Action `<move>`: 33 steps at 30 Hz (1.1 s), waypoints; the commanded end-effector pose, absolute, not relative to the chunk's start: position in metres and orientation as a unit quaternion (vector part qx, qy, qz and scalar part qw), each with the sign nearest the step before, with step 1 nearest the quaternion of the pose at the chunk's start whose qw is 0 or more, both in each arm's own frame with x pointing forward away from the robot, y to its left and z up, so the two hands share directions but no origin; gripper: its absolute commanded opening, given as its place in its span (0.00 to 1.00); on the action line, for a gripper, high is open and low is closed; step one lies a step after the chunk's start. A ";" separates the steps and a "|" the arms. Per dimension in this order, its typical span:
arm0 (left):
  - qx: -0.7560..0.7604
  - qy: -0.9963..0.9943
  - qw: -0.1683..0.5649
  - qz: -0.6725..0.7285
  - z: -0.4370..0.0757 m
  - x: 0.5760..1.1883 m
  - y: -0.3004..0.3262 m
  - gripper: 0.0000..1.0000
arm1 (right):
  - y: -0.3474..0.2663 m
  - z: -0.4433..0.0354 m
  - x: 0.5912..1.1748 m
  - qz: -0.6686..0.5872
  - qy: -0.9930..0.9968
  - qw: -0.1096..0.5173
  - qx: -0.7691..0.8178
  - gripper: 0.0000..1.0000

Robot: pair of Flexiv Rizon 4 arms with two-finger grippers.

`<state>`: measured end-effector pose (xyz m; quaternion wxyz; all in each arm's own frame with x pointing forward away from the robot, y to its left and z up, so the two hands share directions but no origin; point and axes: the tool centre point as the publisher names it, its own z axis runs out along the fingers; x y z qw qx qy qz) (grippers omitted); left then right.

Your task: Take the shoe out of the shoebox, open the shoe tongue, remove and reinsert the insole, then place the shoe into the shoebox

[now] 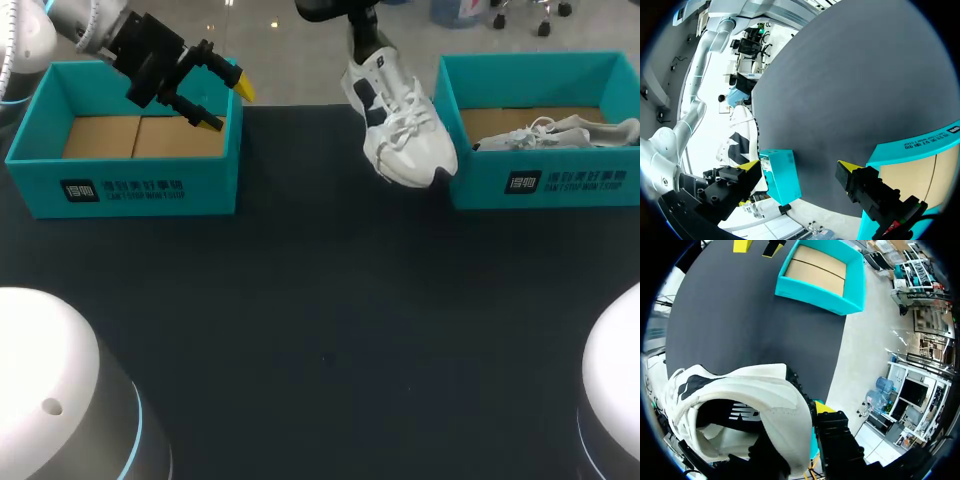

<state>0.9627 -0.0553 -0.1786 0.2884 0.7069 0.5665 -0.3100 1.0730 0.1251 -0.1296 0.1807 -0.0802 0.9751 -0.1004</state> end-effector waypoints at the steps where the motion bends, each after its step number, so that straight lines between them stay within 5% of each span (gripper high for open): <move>1: 0.707 0.567 0.288 -0.309 -0.179 0.962 -0.055 1.00 | 0.086 -0.130 1.099 -0.079 0.980 0.168 -0.071 0.00; 21: 0.707 0.567 0.288 -0.309 -0.179 0.962 -0.055 1.00 | -0.058 -0.128 1.149 -0.085 0.985 0.151 -0.024 0.00; 33: 0.707 0.567 0.288 -0.309 -0.179 0.962 -0.055 1.00 | -0.082 -0.129 1.150 -0.091 0.984 0.151 0.012 0.00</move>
